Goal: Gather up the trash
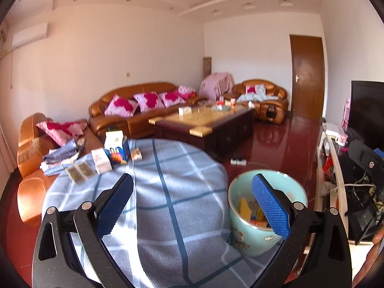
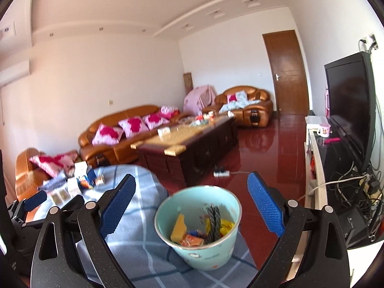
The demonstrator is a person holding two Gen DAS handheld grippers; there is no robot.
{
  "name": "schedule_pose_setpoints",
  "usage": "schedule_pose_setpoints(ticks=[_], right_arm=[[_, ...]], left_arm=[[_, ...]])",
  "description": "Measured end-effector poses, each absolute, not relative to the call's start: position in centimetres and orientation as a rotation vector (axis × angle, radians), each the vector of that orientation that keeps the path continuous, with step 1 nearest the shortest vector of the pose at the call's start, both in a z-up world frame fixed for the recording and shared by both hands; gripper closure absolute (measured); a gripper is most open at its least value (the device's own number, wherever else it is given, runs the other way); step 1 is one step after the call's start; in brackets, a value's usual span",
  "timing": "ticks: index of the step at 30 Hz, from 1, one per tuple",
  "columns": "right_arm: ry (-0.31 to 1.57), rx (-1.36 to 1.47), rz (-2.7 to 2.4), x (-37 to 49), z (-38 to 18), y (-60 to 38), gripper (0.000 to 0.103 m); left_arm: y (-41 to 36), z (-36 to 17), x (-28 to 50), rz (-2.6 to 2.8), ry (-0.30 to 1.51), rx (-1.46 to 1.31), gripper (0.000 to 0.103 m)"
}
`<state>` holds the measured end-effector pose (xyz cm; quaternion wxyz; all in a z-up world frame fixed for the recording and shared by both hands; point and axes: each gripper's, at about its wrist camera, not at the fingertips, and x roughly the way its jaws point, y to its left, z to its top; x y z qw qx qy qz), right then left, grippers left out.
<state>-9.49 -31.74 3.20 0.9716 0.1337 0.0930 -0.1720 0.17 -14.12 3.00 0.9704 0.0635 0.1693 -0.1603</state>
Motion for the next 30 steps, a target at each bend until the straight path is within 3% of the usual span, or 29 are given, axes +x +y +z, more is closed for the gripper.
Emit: schedule_pose_setpoints(ticks=[30], right_arm=[[0.158,0.286,-0.365,-10.1,3.13,-31.94,0.01]], left_arm=[[-14.25,3.61,-0.78,-0.35,0.315,0.114,0.006]])
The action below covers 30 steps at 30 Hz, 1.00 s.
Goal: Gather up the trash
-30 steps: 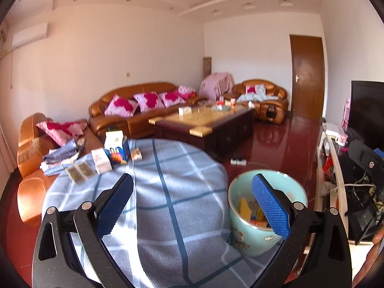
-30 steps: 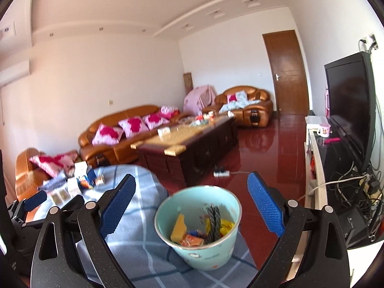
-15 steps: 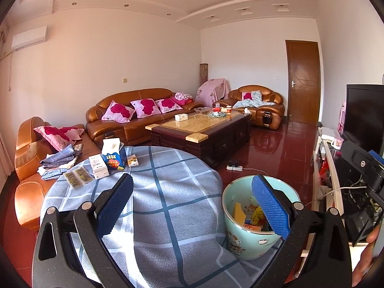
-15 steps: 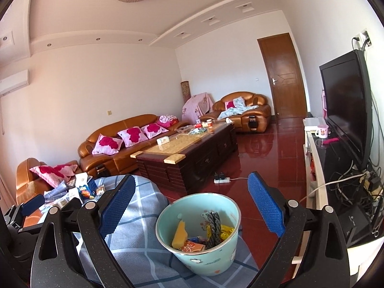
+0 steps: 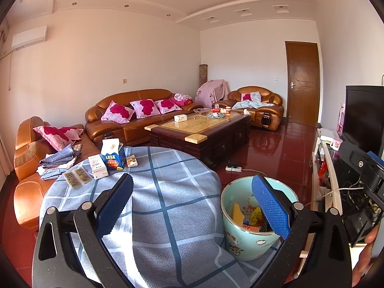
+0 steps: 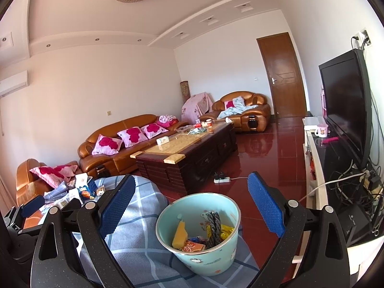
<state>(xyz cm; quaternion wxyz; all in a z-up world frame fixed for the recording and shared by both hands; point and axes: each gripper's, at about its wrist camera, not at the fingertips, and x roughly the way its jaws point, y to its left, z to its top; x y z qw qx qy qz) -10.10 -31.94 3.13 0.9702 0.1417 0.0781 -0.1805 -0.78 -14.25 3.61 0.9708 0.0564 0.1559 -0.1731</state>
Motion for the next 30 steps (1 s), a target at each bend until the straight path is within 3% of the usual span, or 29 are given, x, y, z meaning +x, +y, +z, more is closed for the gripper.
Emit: schedule_pose_setpoints(ticks=[30], right_arm=[[0.151,0.295,-0.376,-10.38,3.22,-32.01,0.01]], left_arm=[[-13.96,3.78,-0.91,-0.356,0.311,0.097,0.006]])
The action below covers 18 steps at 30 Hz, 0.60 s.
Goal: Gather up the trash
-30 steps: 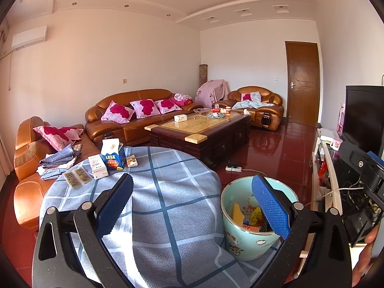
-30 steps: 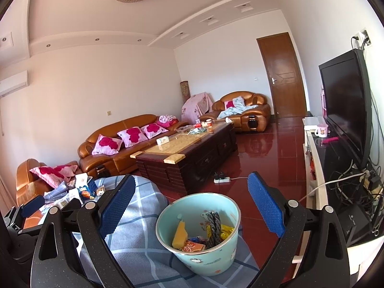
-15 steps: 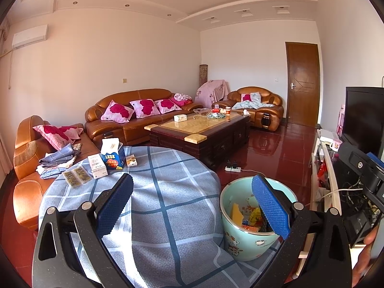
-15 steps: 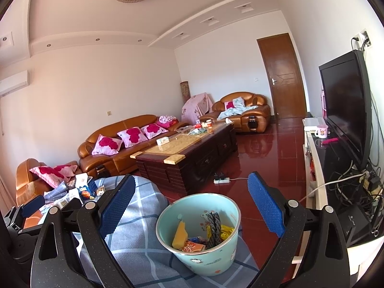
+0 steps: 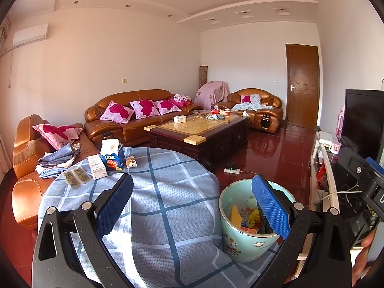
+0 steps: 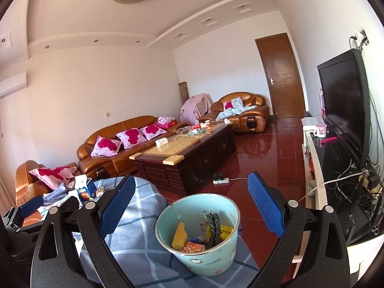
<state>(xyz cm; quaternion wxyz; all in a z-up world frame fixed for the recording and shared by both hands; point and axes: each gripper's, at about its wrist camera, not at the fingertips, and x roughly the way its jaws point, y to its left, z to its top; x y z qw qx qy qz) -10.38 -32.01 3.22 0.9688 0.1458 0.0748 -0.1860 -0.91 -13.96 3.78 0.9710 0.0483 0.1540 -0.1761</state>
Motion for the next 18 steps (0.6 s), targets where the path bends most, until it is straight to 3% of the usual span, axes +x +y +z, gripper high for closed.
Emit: schedule_pose_setpoints(ticks=[18], right_arm=[[0.149,0.294,-0.375,-10.38,3.29,-32.0,0.01]], left_arm=[[-14.83,4.49,-1.24,-0.392,0.31,0.105,0.006]])
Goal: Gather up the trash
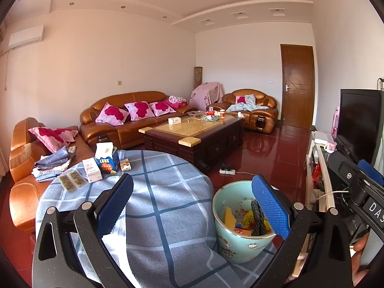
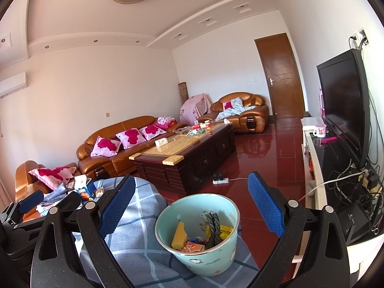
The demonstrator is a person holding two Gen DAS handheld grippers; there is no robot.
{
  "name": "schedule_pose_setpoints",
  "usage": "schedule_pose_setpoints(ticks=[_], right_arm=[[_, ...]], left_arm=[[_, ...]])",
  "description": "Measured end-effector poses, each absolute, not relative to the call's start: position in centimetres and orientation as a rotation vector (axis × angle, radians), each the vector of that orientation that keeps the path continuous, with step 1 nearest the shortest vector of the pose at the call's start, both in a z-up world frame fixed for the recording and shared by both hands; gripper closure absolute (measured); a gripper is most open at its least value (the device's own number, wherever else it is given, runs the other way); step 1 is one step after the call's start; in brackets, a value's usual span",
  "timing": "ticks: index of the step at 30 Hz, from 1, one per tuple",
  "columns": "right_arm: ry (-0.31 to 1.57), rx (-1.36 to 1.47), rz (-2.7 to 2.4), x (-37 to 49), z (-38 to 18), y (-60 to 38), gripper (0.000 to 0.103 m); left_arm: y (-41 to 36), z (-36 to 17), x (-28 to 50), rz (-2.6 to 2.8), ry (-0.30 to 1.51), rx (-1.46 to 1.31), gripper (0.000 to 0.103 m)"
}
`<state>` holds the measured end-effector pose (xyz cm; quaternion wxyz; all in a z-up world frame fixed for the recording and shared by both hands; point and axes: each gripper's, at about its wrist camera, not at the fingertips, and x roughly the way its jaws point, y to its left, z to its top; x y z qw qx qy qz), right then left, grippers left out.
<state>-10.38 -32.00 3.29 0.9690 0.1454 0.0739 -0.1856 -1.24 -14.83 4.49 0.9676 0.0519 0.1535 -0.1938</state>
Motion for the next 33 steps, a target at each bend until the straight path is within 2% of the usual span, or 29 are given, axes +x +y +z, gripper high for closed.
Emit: schedule_pose_setpoints(ticks=[33], right_arm=[[0.158,0.304,-0.378,-10.32,3.24,-32.19,0.01]], left_arm=[[-14.86,4.31,-0.58,-0.401,0.353,0.087,0.006]])
